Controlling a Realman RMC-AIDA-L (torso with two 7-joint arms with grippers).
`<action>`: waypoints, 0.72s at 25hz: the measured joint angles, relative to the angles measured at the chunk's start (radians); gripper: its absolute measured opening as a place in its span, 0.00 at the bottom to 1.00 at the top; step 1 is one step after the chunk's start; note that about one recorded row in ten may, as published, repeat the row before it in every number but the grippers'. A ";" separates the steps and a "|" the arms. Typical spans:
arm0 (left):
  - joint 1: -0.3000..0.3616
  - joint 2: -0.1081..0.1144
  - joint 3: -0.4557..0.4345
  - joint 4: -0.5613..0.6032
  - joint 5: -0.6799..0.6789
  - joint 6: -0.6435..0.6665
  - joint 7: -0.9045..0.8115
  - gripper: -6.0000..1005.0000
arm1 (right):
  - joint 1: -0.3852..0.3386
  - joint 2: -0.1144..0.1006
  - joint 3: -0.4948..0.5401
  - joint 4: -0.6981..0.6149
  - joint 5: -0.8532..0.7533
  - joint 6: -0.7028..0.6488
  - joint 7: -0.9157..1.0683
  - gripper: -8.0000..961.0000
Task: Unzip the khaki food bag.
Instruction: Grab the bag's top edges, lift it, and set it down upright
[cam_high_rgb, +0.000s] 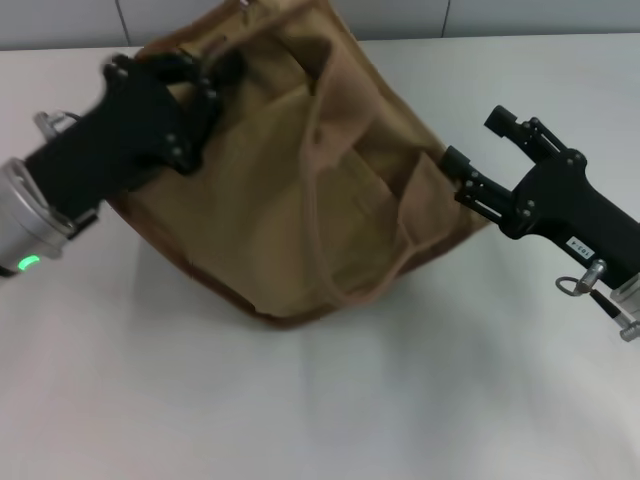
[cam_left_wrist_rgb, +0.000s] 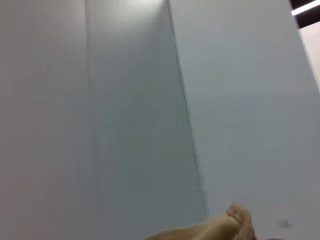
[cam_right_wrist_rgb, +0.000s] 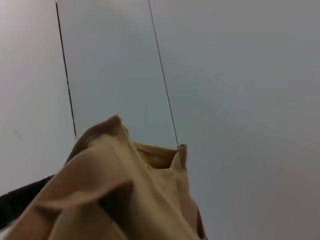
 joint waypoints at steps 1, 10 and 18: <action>0.000 0.000 0.000 0.000 0.000 0.000 0.000 0.07 | 0.000 0.000 0.000 0.000 0.000 0.000 0.000 0.88; 0.030 0.005 -0.064 0.097 -0.075 -0.004 -0.057 0.07 | 0.016 0.000 0.024 0.038 0.005 -0.049 0.000 0.88; 0.026 -0.002 0.009 0.076 -0.072 -0.010 -0.050 0.07 | 0.001 0.000 0.107 0.030 0.006 -0.085 -0.002 0.88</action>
